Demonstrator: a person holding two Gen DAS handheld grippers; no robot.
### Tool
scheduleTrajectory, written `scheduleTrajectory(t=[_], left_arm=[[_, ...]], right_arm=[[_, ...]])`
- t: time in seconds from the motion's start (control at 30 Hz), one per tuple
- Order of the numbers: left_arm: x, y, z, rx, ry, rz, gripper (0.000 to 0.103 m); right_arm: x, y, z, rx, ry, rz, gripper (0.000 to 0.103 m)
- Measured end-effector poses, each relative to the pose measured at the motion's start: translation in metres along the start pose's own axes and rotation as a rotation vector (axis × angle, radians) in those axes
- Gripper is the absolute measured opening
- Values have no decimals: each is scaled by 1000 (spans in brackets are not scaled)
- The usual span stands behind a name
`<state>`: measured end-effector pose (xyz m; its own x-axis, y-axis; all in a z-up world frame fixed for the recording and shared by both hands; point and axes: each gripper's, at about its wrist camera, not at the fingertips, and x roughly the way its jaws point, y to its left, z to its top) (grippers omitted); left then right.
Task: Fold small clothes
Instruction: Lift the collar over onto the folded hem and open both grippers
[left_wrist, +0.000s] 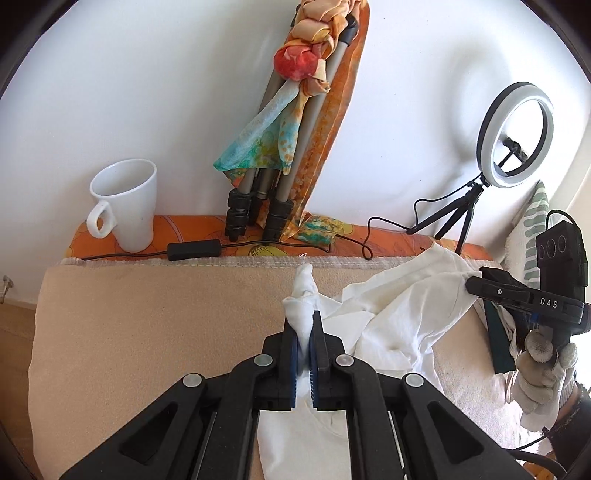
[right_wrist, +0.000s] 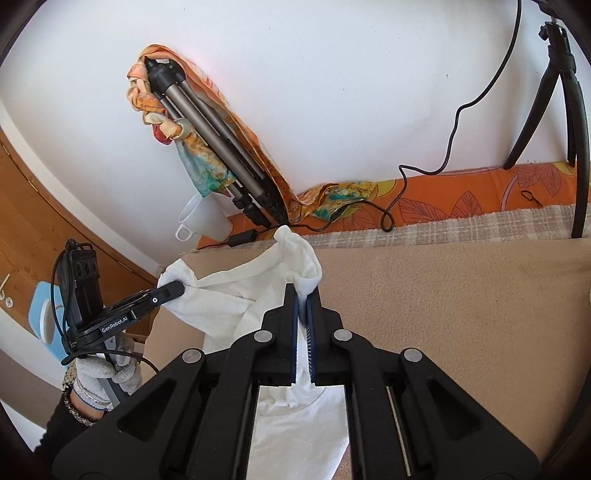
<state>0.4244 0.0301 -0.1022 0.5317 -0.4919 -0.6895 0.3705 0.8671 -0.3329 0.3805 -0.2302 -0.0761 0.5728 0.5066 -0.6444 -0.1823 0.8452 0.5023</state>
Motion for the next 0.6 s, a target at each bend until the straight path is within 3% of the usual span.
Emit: scheduleTrajectory(t=[0.33,0.6], left_arm=[[-66,-17,-58,3,-28,3,2],[-103,-25,-140,-5,-15,25,2]], right_arm=[[-69,45,-64,-50,-18,25,6],[-99,64,-149,-88,36,13,6]])
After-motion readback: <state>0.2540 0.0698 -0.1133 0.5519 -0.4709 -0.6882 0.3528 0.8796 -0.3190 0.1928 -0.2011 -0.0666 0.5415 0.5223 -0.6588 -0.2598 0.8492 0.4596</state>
